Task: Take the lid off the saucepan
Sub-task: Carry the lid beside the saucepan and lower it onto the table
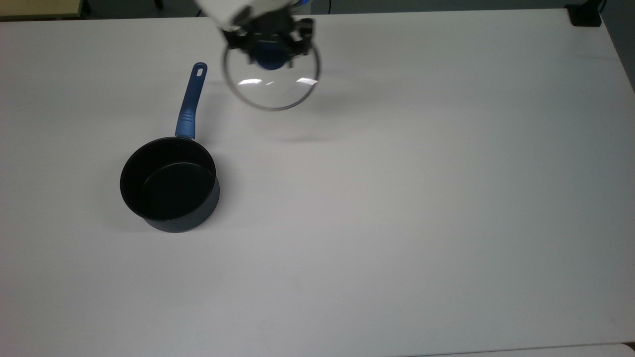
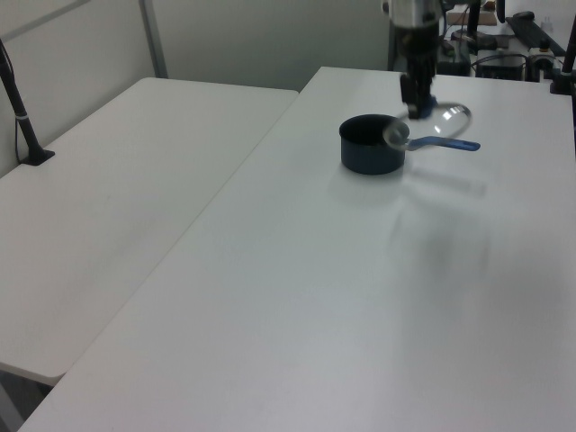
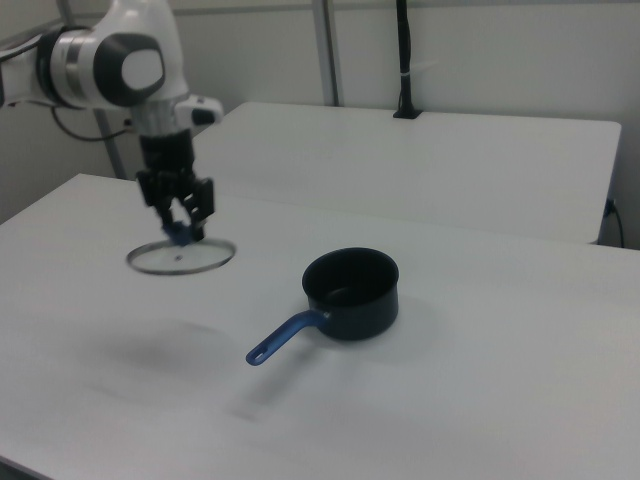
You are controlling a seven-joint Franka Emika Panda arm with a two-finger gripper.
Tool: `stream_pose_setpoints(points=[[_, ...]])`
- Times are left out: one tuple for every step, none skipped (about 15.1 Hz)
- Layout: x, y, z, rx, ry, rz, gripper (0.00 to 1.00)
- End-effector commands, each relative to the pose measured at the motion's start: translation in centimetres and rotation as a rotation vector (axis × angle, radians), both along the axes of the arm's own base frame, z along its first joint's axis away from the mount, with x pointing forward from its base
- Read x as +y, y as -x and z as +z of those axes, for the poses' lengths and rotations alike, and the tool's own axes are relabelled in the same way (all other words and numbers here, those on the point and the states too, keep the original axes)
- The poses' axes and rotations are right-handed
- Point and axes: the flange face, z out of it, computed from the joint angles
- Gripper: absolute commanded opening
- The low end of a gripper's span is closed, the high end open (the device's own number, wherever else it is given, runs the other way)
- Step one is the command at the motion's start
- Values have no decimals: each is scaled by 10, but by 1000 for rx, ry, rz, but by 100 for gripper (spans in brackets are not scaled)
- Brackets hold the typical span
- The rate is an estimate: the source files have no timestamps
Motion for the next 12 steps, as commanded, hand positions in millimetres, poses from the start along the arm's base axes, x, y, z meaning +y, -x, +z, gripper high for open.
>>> stream_pose_setpoints(points=[[27,26,-56,120,-108,27,35],[31,28,-67,115,-139,17,35],[38,28,-77,102,-162,14,35],[56,29,-93,76,-170,34,35],[62,30,-104,56,-171,38,35],[62,31,-118,21,-166,36,35],[62,31,-127,-2,-163,36,35],[63,29,-136,-29,-160,36,35],[70,25,-146,-47,-161,45,35],[77,21,-157,-58,-156,43,35],[79,16,-168,-72,-135,34,35],[78,12,-175,-93,-106,23,35]])
